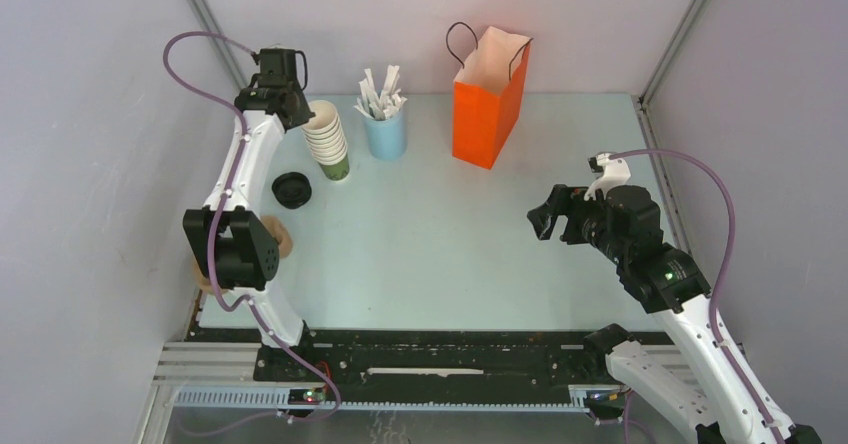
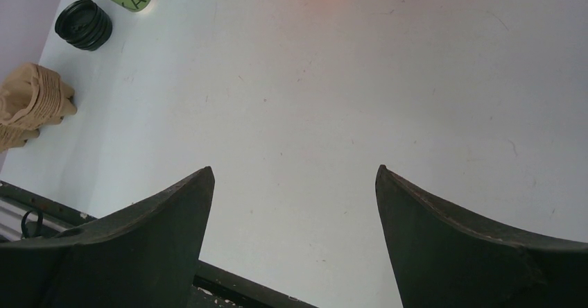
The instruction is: Pack the takeout coffee
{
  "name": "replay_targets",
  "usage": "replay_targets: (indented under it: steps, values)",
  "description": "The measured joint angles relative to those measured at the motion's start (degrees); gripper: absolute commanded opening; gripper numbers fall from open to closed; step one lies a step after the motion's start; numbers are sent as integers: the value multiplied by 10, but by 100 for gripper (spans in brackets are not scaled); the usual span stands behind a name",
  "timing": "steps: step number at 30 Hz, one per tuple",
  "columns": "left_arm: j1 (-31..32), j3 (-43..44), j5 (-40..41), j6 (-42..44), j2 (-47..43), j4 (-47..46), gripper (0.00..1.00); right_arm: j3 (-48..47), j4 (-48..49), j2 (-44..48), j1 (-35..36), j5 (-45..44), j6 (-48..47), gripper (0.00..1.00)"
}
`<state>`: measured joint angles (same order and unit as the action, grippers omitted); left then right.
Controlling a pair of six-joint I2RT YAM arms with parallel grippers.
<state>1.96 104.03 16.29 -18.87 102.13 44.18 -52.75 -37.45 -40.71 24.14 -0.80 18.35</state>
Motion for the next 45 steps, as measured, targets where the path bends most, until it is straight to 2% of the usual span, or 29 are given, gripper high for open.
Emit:
replay_targets:
  steps: [14, 26, 30, 32, 34, 40, 43, 45]
  values:
    - [-7, 0, -12, -2, -7, 0, 0, 0, 0, -1, 2, -2, 0, 95]
    - [-35, 2, -45, -11, -49, -1, 0, 0, 0, -1, 3, -3, 0, 95]
    - [-36, 3, -43, -10, -96, 8, 0, 0, 0, 2, 3, -3, 0, 96]
    - [-10, 1, -29, -7, -143, 11, 0, 0, 0, 6, 3, -6, 0, 96]
    - [44, -21, -17, -6, -206, 3, 0, 0, 0, 8, 3, -8, 0, 95]
    - [261, -219, 16, -29, -409, -36, 0, 0, 0, 9, 3, -9, -1, 95]
    - [350, -308, 36, -62, -436, -68, 0, 0, 0, 8, 3, -9, -2, 95]
    - [420, -351, 50, -83, -414, -87, 0, 0, 0, 10, 3, -9, -2, 95]
